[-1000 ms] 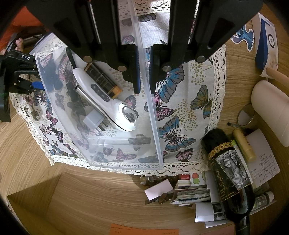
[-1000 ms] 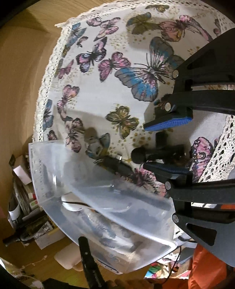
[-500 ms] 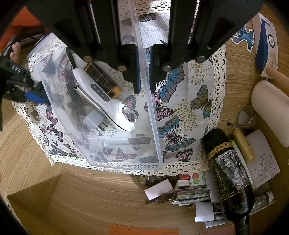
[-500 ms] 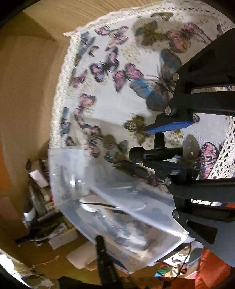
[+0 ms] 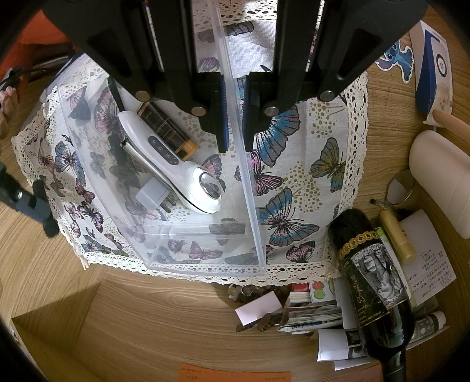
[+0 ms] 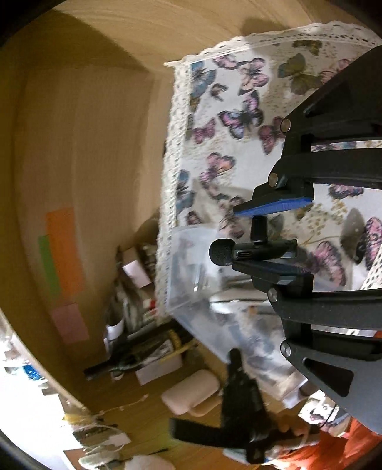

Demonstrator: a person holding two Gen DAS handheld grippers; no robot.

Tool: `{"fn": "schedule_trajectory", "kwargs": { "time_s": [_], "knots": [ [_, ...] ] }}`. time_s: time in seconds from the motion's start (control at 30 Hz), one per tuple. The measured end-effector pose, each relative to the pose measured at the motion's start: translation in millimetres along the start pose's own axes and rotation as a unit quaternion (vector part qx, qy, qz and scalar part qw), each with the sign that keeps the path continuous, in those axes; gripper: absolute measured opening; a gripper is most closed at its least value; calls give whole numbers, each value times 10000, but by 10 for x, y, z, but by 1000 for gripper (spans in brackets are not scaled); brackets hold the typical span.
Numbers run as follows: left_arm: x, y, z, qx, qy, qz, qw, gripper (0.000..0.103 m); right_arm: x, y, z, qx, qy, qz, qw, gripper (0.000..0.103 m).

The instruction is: Organize rigid objects

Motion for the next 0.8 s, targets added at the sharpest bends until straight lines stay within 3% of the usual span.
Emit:
{"fn": "schedule_trajectory", "kwargs": {
  "time_s": [0.27,0.8],
  "knots": [
    [1,-1,-3,-5,-1,2,10000,9,-126,187,249,205,374,-161,9990,27],
    [-10,-4,11,-50,-69,-21,10000,9,-783,21,375,373,494,630,9961,27]
  ]
}}
Point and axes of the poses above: each gripper's, at about its wrist camera, not at the fingertips, and x roughly against the way its jaws point, z to its left, y to its top, the point moved 7 cm from there along -x, roughly the way its jaws point, and after that the axes turned 13 degrees about y, right-handed, at the moved point
